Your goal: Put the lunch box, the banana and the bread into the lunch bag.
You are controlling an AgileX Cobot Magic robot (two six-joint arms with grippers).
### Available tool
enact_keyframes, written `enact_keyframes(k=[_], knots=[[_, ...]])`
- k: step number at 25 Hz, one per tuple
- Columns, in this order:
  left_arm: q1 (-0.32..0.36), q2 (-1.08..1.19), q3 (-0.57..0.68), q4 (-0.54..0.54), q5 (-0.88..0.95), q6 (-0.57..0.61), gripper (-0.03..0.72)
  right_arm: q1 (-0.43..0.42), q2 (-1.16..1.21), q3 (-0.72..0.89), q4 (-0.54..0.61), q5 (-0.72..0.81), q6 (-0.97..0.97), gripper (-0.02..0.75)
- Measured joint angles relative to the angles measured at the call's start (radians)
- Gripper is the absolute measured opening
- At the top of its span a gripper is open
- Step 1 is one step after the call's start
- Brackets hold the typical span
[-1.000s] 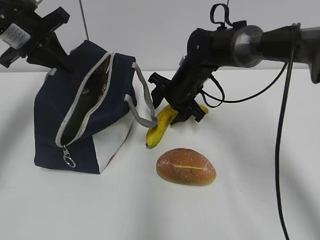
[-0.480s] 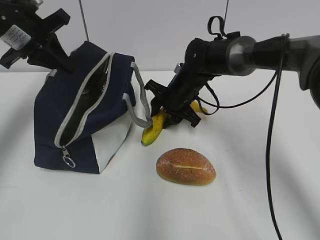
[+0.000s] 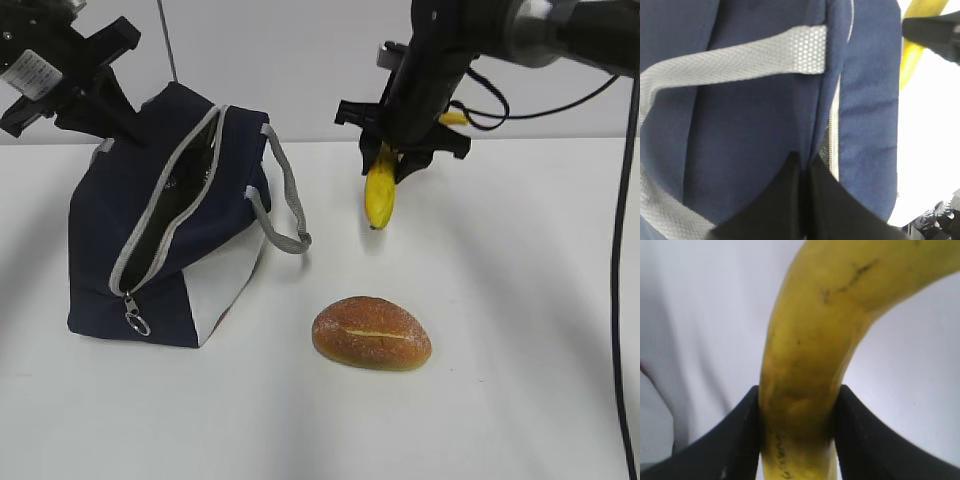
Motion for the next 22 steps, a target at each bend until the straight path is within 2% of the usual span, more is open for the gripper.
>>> enact_keyframes(k=[4, 9, 15, 22], knots=[[0.000, 0.000, 0.000, -0.014, -0.014, 0.000, -0.003, -0.003, -0.009, -0.140, -0.008, 0.120, -0.155, 0.302], [0.000, 0.000, 0.000, -0.044, -0.027, 0.000, -0.003, 0.003, -0.011, -0.275, 0.063, 0.207, -0.271, 0.302], [0.000, 0.000, 0.000, -0.075, -0.030, 0.000, -0.003, 0.013, -0.024, -0.295, 0.251, 0.221, -0.364, 0.302], [0.000, 0.001, 0.000, -0.111, -0.040, 0.000, -0.003, 0.113, -0.081, -0.296, 0.307, 0.223, -0.405, 0.302]])
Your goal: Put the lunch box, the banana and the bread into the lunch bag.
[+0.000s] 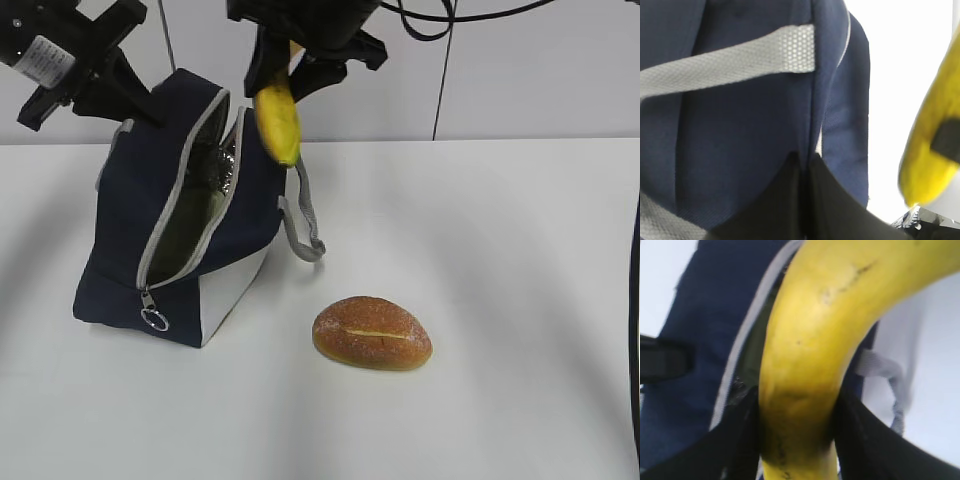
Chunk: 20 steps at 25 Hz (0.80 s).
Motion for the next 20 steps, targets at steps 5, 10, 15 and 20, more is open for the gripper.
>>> enact_keyframes(k=[5, 10, 15, 20], knots=[[0.000, 0.000, 0.000, -0.011, 0.000, 0.000, -0.003, 0.078, -0.004, 0.000, 0.042, 0.001, -0.012, 0.302], [0.000, 0.000, 0.000, -0.014, 0.000, 0.000, -0.003, 0.094, 0.029, -0.002, 0.103, 0.002, -0.021, 0.302], [0.001, 0.000, 0.000, -0.014, 0.012, 0.001, -0.003, 0.094, 0.094, -0.002, 0.157, 0.002, -0.043, 0.327], [0.009, 0.000, 0.000, -0.014, 0.016, 0.007, -0.003, 0.096, 0.124, -0.002, 0.173, 0.000, -0.052, 0.494]])
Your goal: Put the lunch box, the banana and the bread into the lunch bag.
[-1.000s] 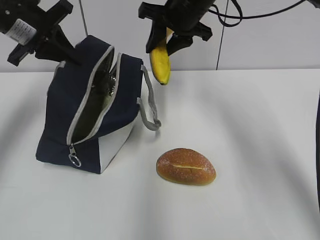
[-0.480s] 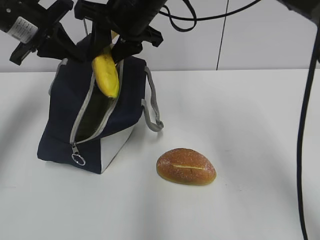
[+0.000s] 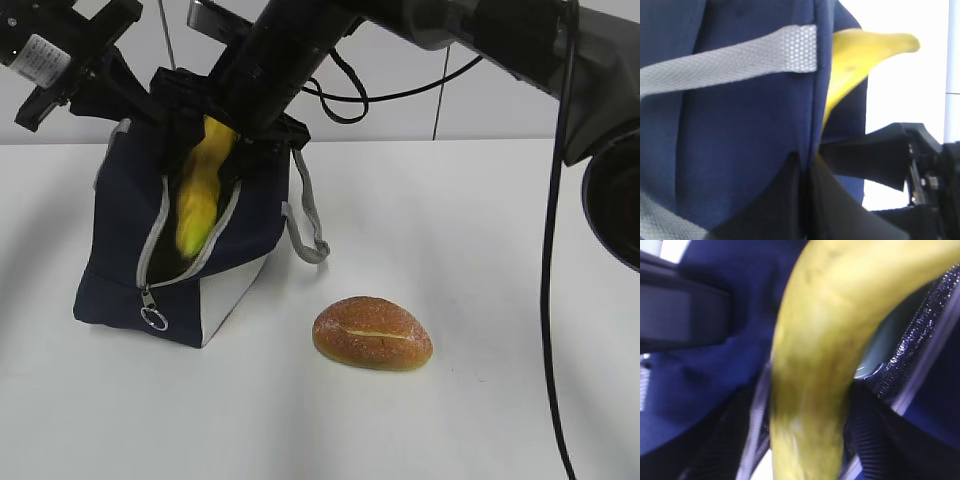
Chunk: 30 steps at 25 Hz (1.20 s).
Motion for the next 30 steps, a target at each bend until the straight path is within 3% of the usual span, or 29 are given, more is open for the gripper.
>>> enact_keyframes(k=[4, 10, 18, 23, 30], knots=[[0.017, 0.000, 0.000, -0.002, 0.009, 0.000, -0.003, 0.000, 0.005, 0.000, 0.000, -0.002, -0.004, 0.562], [0.025, 0.000, 0.000, -0.008, 0.014, 0.000, -0.003, 0.000, -0.004, 0.000, -0.013, -0.001, -0.036, 0.573], [0.025, 0.000, 0.000, -0.007, 0.017, 0.003, -0.003, 0.000, -0.137, 0.019, -0.154, -0.001, -0.055, 0.574], [0.025, 0.000, 0.000, -0.004, 0.024, 0.003, -0.003, 0.000, -0.273, 0.159, -0.264, -0.001, -0.074, 0.573], [0.025, 0.000, 0.000, -0.003, 0.027, 0.004, -0.003, 0.000, -0.487, 0.517, -0.374, -0.001, -0.218, 0.571]])
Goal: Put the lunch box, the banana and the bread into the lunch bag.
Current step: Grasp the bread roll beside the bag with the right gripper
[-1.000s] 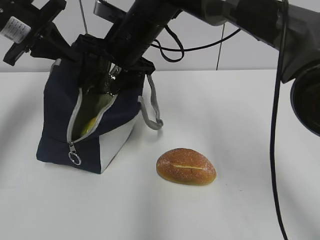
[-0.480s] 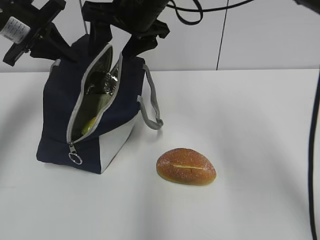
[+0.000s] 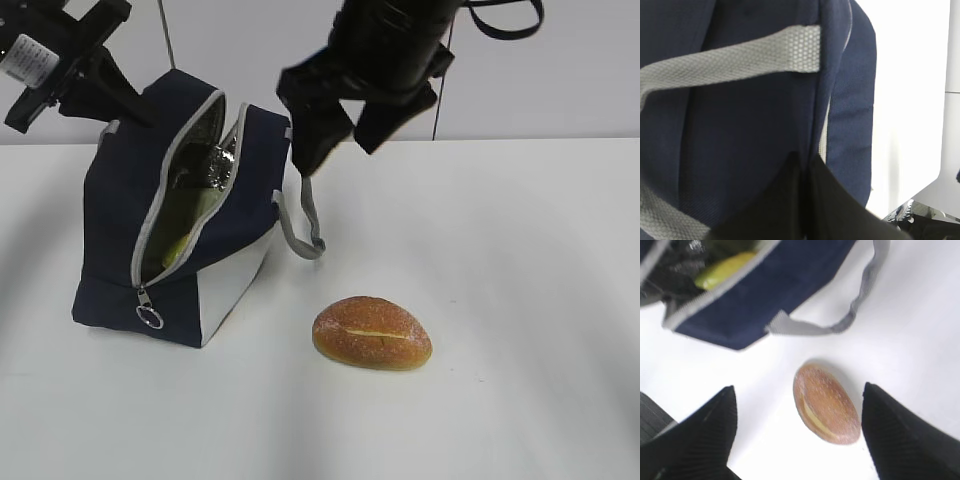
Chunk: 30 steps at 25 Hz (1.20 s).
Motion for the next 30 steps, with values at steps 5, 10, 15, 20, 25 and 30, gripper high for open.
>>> enact_keyframes(k=[5, 10, 15, 20, 25, 30], knots=[[0.000, 0.000, 0.000, 0.001, 0.000, 0.000, -0.003, 0.000, -0.098, 0.230, -0.061, 0.000, -0.127, 0.571], [-0.003, 0.000, 0.000, 0.002, 0.002, 0.001, -0.003, 0.000, -0.106, 0.383, -0.065, -0.011, -0.246, 0.571], [-0.007, 0.000, 0.000, 0.002, 0.002, 0.001, -0.003, 0.000, -0.107, 0.504, -0.043, -0.126, -0.403, 0.580], [-0.011, 0.000, 0.000, 0.003, 0.002, 0.007, -0.003, 0.000, -0.075, 0.524, -0.041, -0.235, -0.482, 0.585], [-0.012, 0.000, 0.000, 0.003, 0.002, 0.008, -0.003, 0.000, 0.030, 0.524, -0.026, -0.297, -0.510, 0.585], [-0.012, 0.000, 0.000, 0.005, 0.002, 0.008, -0.003, -0.006, 0.096, 0.518, -0.053, -0.362, -0.518, 0.545]])
